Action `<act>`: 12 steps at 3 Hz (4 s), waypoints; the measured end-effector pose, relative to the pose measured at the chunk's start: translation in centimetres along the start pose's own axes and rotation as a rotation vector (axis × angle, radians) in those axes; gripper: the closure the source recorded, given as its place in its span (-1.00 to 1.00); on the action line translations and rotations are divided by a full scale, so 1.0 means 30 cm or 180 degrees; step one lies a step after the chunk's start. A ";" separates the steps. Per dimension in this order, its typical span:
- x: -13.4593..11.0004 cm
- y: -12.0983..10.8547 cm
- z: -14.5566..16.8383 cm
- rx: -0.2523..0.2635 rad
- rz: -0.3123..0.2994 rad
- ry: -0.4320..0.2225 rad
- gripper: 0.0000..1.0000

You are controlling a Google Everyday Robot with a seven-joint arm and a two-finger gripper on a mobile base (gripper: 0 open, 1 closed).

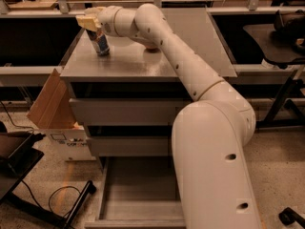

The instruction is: Place redbull can into bottom drawer

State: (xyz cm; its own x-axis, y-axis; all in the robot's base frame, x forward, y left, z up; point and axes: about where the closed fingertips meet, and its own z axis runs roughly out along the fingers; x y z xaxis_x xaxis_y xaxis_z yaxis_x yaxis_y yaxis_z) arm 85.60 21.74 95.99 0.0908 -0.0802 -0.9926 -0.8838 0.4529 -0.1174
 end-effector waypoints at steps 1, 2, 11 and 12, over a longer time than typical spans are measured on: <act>0.001 0.004 0.004 -0.0006 0.0002 0.0000 0.94; 0.002 0.010 0.011 -0.0018 0.0004 0.0001 0.49; 0.010 0.066 0.072 -0.0145 -0.0025 0.0071 -0.75; 0.001 0.069 0.089 -0.0228 -0.0174 0.0325 -1.00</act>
Offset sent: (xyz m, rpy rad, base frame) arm 0.0000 0.0000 0.0000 0.0000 0.0000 0.0000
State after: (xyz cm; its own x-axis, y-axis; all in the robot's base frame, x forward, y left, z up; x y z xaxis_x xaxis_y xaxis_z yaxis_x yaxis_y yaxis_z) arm 85.00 25.06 95.64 0.0958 -0.1947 -0.9762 -0.9096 0.3812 -0.1653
